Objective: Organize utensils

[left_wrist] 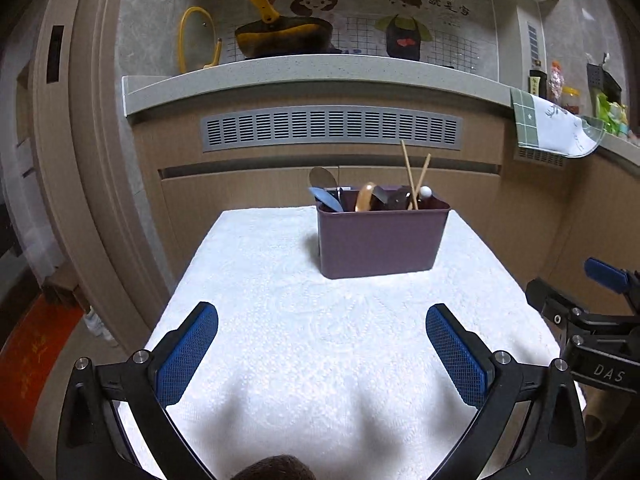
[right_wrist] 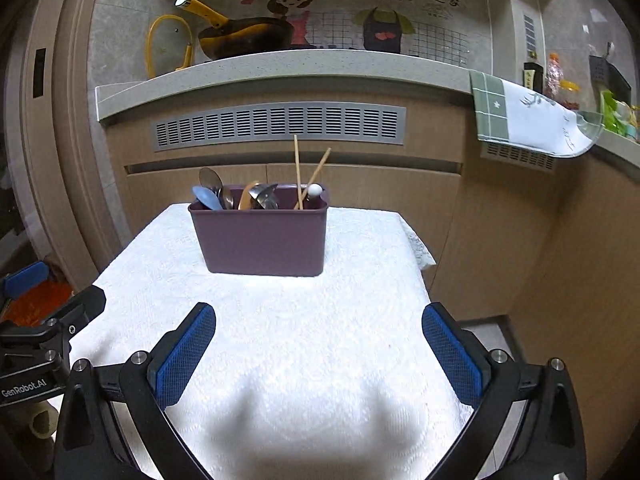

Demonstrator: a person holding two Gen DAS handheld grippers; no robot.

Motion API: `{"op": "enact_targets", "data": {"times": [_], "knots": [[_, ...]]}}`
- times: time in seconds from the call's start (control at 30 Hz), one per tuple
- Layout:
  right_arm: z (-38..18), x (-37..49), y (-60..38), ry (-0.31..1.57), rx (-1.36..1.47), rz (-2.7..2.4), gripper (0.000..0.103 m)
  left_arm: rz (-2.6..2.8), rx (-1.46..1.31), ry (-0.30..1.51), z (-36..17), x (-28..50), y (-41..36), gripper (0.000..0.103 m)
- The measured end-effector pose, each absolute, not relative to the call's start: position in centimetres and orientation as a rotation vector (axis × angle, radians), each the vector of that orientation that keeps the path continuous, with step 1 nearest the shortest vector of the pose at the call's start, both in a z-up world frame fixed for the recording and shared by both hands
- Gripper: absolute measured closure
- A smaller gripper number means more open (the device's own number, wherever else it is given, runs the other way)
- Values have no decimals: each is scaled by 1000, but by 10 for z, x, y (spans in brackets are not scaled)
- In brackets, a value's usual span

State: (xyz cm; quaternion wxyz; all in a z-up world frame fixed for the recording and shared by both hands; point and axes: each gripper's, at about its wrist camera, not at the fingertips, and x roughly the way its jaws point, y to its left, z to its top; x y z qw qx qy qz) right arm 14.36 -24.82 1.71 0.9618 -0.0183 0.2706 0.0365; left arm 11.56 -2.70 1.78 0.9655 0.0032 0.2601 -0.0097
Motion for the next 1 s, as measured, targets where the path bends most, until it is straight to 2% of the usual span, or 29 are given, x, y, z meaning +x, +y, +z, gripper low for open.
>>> {"op": "enact_targets", "data": {"times": [1.0], "knots": [[21,138,-254,531,-32,78,1,-26,-17,534,22,113,-25,0]]}}
